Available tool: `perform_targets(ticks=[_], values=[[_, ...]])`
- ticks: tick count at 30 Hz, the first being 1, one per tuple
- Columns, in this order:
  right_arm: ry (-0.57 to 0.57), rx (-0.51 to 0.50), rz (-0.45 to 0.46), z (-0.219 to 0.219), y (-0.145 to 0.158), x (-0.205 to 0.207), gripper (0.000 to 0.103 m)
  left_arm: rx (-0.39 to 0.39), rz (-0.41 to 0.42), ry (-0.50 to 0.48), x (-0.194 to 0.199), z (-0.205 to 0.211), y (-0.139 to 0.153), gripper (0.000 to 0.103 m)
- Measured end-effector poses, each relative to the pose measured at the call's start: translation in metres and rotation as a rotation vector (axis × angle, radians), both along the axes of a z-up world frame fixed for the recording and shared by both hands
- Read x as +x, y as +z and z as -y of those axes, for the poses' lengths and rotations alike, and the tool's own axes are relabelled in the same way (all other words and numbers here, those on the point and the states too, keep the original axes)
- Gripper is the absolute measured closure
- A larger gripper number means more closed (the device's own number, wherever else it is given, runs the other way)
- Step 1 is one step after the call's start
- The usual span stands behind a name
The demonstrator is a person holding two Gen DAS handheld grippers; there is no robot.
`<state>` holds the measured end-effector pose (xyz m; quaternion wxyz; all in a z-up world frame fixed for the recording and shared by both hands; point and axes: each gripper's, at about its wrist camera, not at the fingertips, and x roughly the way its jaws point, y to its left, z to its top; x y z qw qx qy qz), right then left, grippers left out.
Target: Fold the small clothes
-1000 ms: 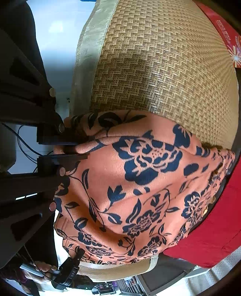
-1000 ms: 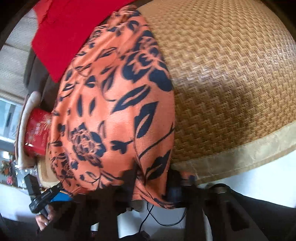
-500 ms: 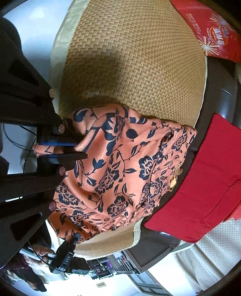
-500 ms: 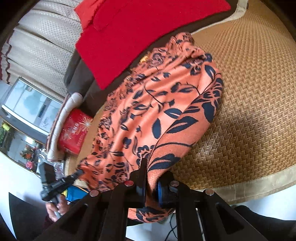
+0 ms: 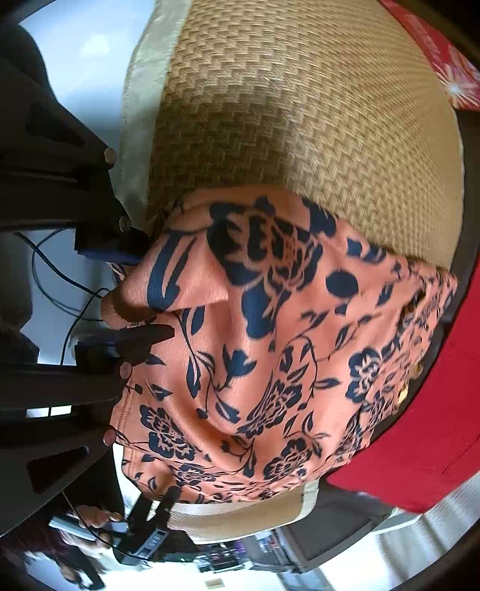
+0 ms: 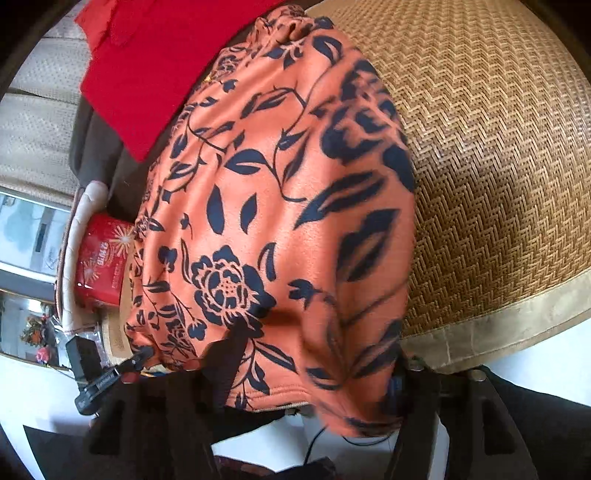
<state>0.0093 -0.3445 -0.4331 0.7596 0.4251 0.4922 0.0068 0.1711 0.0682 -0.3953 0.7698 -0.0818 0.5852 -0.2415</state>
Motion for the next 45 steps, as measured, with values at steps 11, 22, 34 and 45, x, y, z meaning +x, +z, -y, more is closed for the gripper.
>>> perform_targets(ticks=[11,22,34,45], values=[[0.016,0.070,0.148,-0.004,0.038,0.011,0.094,-0.086,0.084,-0.014,0.007,0.000,0.039,0.095],[-0.128,0.089,0.402,0.069,0.134,0.116,0.094,-0.128,0.209,0.035,0.148,0.025,0.128,0.095],[-0.438,0.473,0.286,0.188,-0.009,0.273,0.089,-0.133,-0.001,0.241,0.339,0.075,0.021,0.092],[-0.266,0.467,0.318,0.203,0.011,0.293,0.038,-0.220,0.225,0.500,0.302,0.029,0.039,0.091]])
